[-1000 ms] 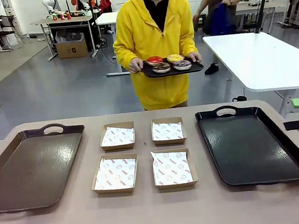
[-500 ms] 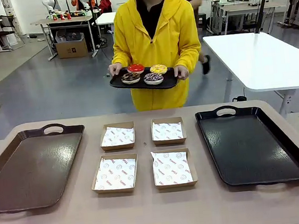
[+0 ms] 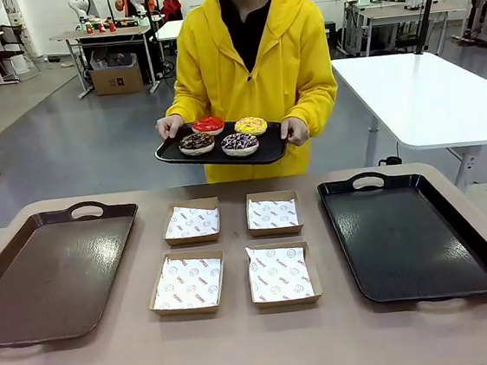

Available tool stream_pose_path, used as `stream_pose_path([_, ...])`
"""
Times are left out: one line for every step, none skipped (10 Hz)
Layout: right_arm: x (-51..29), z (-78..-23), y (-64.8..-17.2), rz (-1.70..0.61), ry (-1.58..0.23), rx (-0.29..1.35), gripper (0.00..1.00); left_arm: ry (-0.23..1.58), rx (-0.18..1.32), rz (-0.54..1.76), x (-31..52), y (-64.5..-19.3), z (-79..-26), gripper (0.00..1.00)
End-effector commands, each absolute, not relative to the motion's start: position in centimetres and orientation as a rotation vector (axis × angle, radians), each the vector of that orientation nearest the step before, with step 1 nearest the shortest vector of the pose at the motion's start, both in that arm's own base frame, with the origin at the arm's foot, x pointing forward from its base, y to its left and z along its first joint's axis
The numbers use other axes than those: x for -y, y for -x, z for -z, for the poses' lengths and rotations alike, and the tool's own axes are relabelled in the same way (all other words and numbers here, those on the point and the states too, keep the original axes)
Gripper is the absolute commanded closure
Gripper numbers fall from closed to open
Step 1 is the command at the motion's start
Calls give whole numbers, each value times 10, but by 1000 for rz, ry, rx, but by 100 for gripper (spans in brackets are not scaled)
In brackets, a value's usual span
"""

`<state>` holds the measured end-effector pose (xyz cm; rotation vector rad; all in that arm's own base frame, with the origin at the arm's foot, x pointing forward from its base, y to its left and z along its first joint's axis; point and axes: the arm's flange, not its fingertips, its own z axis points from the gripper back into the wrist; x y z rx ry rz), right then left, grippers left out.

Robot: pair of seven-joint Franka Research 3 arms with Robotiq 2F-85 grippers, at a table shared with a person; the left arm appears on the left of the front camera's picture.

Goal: Individually package the donuts and arrange them on the tray.
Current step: Pick up one Paper togo box.

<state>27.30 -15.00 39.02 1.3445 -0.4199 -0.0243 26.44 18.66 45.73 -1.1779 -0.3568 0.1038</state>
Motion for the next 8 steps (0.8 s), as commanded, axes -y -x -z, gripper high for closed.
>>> stream_pose_path([150,-391,-273,24,-1354,423,0,1195,366,-97,-187,-264,-456,0])
stream_pose_path([150,-391,-273,24,-1354,423,0,1195,366,-97,-187,-264,-456,0])
stream_pose_path([150,-391,-273,24,-1354,423,0,1195,366,-97,-187,-264,-456,0])
stream_pose_path([150,-391,-273,24,-1354,423,0,1195,366,-97,-187,-264,-456,0])
stream_pose_path([150,-391,-273,24,-1354,423,0,1195,366,-97,-187,-264,-456,0])
stream_pose_path([150,-391,-273,24,-1354,423,0,1195,366,-97,-187,-264,-456,0])
stream_pose_path([150,-391,-273,24,-1354,423,0,1195,366,-97,-187,-264,-456,0])
stream_pose_path([150,-391,-273,24,-1354,423,0,1195,366,-97,-187,-264,-456,0])
